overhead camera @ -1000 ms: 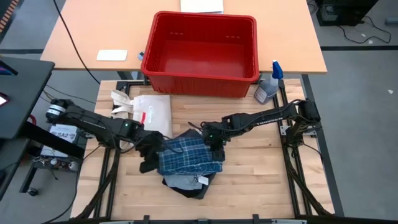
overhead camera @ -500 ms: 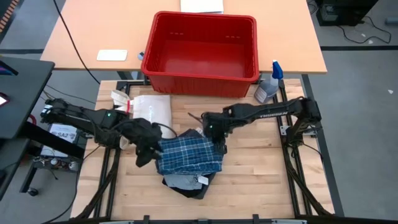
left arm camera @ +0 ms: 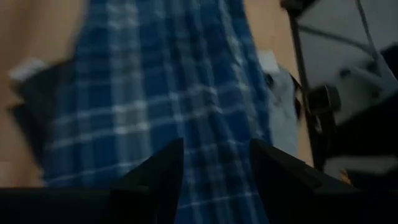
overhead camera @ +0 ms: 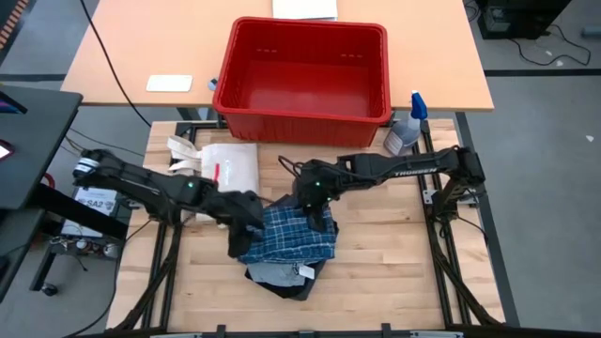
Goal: Sort clothes
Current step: Adjust the blue pants on top of the stacked clothes
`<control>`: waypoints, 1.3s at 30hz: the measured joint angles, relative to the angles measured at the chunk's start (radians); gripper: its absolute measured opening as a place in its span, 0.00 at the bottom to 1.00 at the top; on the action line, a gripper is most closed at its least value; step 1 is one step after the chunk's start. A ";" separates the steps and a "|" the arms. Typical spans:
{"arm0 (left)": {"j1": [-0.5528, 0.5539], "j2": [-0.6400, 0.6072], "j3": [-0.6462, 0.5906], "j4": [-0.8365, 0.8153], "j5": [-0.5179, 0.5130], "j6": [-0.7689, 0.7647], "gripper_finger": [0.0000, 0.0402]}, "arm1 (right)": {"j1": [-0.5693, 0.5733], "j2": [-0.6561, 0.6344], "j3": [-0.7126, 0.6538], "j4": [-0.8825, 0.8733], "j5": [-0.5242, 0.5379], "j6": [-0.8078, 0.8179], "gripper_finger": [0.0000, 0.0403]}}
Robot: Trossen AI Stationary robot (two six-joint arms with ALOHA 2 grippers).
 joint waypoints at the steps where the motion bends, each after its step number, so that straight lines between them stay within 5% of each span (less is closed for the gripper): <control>1: -0.012 0.015 0.000 0.000 0.010 -0.001 0.47 | 0.007 0.000 0.000 -0.003 -0.005 -0.001 0.30; 7: -0.081 0.061 0.000 0.022 0.046 -0.029 0.47 | 0.067 0.000 0.000 -0.039 -0.102 0.024 0.30; 28: -0.189 0.160 0.000 -0.034 0.013 0.014 0.47 | 0.156 0.002 -0.258 -0.042 -0.112 -0.017 0.30; 39: -0.301 0.032 -0.001 -0.072 0.183 -0.202 0.47 | 0.158 0.001 -0.279 -0.070 -0.096 0.066 0.30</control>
